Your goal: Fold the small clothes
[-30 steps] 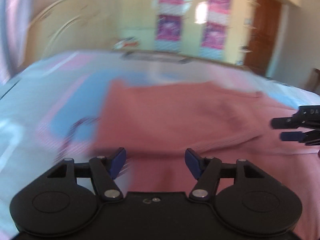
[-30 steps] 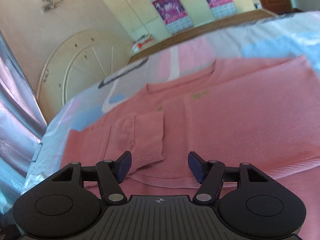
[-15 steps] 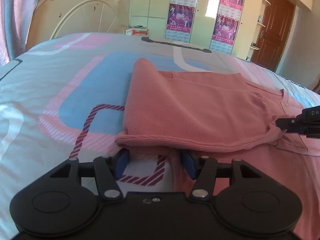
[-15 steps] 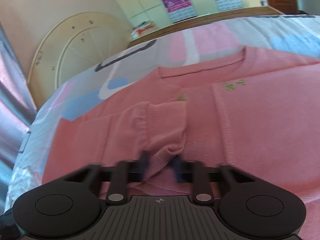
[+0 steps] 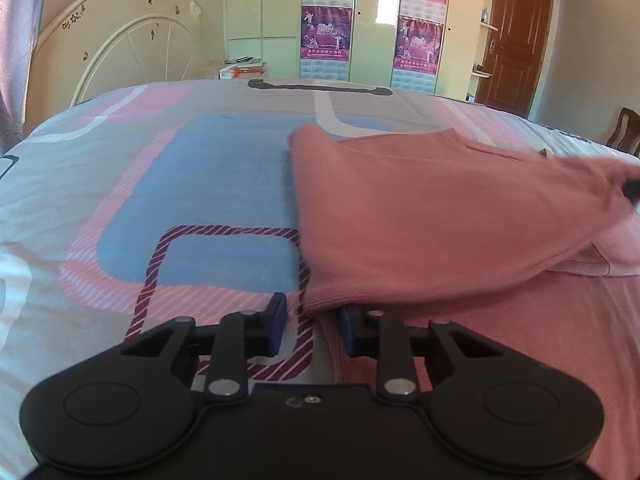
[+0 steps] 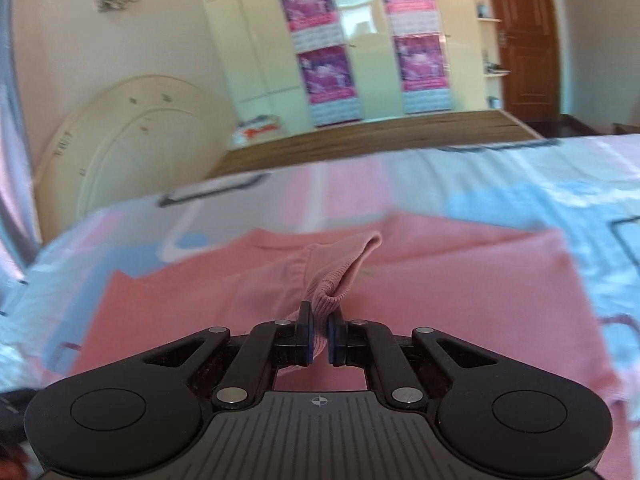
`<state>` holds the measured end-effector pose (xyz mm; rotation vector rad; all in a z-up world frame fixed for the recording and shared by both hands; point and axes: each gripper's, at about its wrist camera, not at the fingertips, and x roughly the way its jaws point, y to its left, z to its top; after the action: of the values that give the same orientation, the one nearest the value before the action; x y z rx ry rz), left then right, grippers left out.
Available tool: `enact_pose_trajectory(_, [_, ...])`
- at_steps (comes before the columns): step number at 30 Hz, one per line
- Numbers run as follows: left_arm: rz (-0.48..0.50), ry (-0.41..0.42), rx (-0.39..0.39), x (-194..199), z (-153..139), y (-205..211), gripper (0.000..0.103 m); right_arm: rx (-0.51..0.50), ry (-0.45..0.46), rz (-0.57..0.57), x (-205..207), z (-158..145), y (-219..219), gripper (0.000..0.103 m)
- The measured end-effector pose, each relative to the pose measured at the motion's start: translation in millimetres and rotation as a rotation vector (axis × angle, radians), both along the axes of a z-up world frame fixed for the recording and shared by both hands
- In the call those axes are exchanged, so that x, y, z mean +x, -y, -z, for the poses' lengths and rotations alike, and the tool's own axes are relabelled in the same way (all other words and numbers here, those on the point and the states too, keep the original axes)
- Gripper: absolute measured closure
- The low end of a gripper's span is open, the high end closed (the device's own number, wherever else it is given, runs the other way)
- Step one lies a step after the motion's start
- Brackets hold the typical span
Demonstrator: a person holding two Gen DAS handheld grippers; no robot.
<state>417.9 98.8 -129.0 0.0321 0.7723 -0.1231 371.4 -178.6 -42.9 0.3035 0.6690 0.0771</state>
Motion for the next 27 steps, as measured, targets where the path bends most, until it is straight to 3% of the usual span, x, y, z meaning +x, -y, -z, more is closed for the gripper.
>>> enact_pose_trajectory(4, [0.009, -0.008, -0.005, 1, -1, 0, 0.082, 0.024, -0.061, 0.044, -2, 17, 22, 0.097])
enact_pose_trajectory(6, [0.025, -0.014, -0.004, 1, -3, 3, 0.092, 0.028, -0.061, 0.041, -6, 18, 29, 0.097])
enact_pose_trajectory(11, [0.030, -0.024, 0.008, 1, -4, 7, 0.092, 0.007, 0.004, 0.040, -11, 10, 31, 0.097])
enact_pose_trajectory(17, [0.034, -0.029, 0.021, -1, -5, 9, 0.092, 0.047, -0.118, 0.063, -3, 43, 39, 0.097])
enact_pose_trajectory(21, [0.034, -0.033, 0.024, 0, -6, 9, 0.092, 0.112, -0.126, 0.072, -10, 43, 48, 0.096])
enact_pose_trajectory(22, [0.034, -0.033, 0.025, 0, -6, 9, 0.092, 0.124, -0.127, 0.073, -13, 41, 50, 0.087])
enact_pose_trajectory(23, [0.034, -0.032, 0.025, 0, -6, 9, 0.092, 0.139, -0.122, 0.078, -16, 39, 52, 0.072])
enact_pose_trajectory(24, [0.034, -0.033, 0.024, 0, -6, 9, 0.092, 0.166, -0.109, 0.082, -20, 37, 55, 0.065])
enact_pose_trajectory(27, [0.031, -0.034, 0.027, 0, -6, 10, 0.092, 0.271, -0.102, 0.110, -23, 37, 65, 0.061])
